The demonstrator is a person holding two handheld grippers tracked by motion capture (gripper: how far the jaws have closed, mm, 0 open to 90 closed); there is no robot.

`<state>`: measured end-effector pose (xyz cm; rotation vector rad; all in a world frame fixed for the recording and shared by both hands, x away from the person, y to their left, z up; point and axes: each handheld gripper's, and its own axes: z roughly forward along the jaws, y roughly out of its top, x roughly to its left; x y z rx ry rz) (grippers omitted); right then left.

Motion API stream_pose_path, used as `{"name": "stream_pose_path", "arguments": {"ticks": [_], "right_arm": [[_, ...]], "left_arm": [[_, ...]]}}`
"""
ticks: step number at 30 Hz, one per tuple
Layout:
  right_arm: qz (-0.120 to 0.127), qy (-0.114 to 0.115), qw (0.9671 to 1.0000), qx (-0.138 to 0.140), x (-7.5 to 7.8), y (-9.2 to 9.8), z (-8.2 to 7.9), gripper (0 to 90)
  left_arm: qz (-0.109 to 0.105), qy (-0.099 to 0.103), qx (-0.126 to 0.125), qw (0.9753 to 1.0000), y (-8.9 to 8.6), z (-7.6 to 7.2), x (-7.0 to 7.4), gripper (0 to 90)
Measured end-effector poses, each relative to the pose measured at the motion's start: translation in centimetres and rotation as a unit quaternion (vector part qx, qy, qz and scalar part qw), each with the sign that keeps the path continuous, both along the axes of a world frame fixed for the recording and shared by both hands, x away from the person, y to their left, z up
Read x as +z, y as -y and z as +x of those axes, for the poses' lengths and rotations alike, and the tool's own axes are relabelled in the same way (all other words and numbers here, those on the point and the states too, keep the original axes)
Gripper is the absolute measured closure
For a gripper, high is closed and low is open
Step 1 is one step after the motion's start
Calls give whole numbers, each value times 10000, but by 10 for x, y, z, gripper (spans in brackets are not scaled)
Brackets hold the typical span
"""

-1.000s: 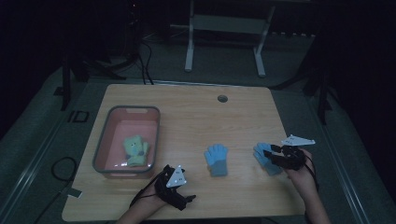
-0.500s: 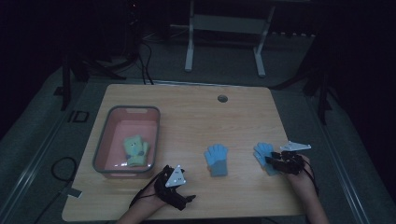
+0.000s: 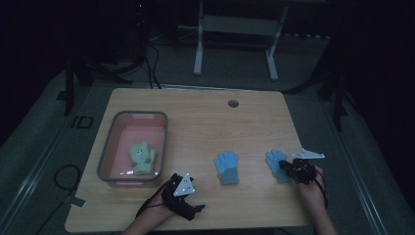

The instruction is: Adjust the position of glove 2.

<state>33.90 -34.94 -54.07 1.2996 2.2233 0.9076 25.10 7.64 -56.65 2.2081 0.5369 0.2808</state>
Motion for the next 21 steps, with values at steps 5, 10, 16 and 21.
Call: {"name": "stream_pose_path", "arguments": {"ticks": [5,10,16,21], "right_arm": [[257,167,9986,-430,31,-22,-10,855],[127,271,9964,-791,48,-46,-17,857],[276,219,9936,-1072,48,-67,-22,858],[452,143,9918,-1187,36,-82,-25,857]], "left_arm": [[-15,10,25,10000,0,0,0,33],[-10,34,68,10000,0,-1,1,33],[-33,31,70,10000,1,-1,1,32],[-18,24,54,10000,1,-1,1,33]]}}
